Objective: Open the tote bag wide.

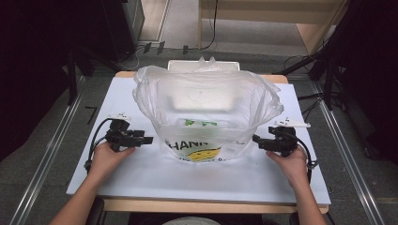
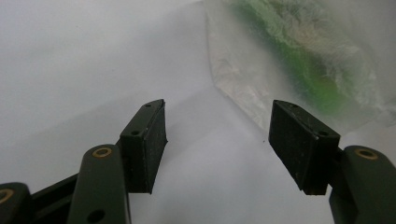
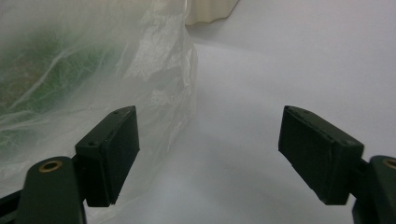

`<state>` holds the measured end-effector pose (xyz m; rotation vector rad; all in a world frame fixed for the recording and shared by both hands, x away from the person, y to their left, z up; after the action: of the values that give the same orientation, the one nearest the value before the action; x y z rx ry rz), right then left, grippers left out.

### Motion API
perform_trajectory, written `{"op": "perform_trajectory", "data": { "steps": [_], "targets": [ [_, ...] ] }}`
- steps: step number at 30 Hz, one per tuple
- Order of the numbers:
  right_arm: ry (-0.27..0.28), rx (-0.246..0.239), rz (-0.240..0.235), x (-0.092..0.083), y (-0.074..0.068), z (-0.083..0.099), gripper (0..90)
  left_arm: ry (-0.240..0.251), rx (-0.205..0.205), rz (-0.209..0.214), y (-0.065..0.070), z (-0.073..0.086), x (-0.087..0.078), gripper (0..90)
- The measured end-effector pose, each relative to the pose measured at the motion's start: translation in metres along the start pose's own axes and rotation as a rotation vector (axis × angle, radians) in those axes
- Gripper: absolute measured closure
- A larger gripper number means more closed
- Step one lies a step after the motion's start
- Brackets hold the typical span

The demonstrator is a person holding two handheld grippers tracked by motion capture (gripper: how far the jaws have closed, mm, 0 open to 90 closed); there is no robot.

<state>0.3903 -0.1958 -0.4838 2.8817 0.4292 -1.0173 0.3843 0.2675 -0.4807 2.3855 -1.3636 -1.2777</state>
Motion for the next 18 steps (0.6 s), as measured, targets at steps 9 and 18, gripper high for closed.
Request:
{"op": "perform_trajectory", "data": {
  "steps": [9,18],
  "targets": [
    [0.033,-0.005,-0.025,-0.0029,0.0001,-0.0035,31.9,-0.014,0.048,-0.041,-0.0004,0.0009,0.0003,37.7],
    [0.032,-0.005,-0.040,-0.0039,0.0016,-0.0060,35.6,-0.016,0.050,-0.052,-0.0006,0.0025,0.0005,37.5]
  ]
}}
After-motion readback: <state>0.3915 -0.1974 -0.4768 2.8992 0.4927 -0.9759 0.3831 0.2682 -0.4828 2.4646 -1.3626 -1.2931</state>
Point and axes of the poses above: each handheld gripper's, and its own axes: x roughly forward along the jaws, z roughly out of its underside, y roughly to its right, the point moved 6 cm from there along x, roughly forward along the jaws, and after that the axes turned 13 degrees about z, right-handed, at the moved point
